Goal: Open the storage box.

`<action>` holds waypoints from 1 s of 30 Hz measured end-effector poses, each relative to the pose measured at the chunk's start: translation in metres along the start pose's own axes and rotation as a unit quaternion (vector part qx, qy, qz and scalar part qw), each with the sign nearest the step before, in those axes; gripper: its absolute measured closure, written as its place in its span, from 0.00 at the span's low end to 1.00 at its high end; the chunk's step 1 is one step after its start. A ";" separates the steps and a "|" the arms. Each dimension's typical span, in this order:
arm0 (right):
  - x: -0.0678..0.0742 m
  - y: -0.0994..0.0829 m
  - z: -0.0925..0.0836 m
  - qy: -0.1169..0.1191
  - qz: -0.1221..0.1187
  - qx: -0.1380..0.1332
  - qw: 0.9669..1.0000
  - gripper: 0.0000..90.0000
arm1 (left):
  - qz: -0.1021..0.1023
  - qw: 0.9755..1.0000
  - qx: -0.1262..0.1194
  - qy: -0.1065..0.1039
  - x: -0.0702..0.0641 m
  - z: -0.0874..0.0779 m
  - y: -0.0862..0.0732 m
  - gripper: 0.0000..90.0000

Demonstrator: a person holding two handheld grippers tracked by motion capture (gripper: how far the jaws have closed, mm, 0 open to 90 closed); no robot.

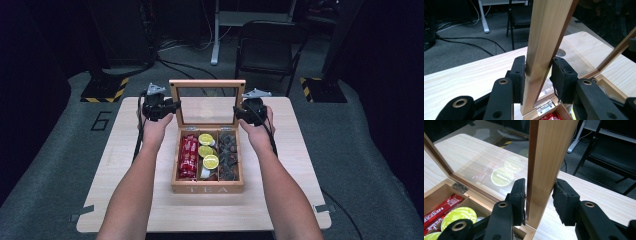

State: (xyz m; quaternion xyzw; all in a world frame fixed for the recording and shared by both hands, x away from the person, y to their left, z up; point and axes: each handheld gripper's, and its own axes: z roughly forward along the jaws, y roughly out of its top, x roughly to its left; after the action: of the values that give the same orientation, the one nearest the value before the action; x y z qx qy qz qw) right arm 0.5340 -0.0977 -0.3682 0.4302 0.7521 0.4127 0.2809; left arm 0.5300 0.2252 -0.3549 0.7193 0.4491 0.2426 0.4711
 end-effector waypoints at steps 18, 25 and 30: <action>-0.002 -0.005 0.009 -0.002 0.005 -0.004 1.000 0.69 | -0.003 1.000 0.003 0.001 0.002 0.003 0.002 0.71; -0.002 -0.008 0.011 -0.001 0.011 -0.002 1.000 0.71 | -0.004 1.000 0.003 -0.002 0.003 0.003 0.002 0.71; -0.002 -0.007 0.011 -0.003 0.010 0.001 1.000 0.71 | -0.010 1.000 0.004 -0.005 0.004 0.004 0.001 0.71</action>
State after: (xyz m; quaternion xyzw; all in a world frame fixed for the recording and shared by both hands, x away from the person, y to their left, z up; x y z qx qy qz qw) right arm 0.5408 -0.0977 -0.3792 0.4393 0.7474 0.4136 0.2782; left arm 0.5352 0.2268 -0.3555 0.7177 0.4552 0.2325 0.4729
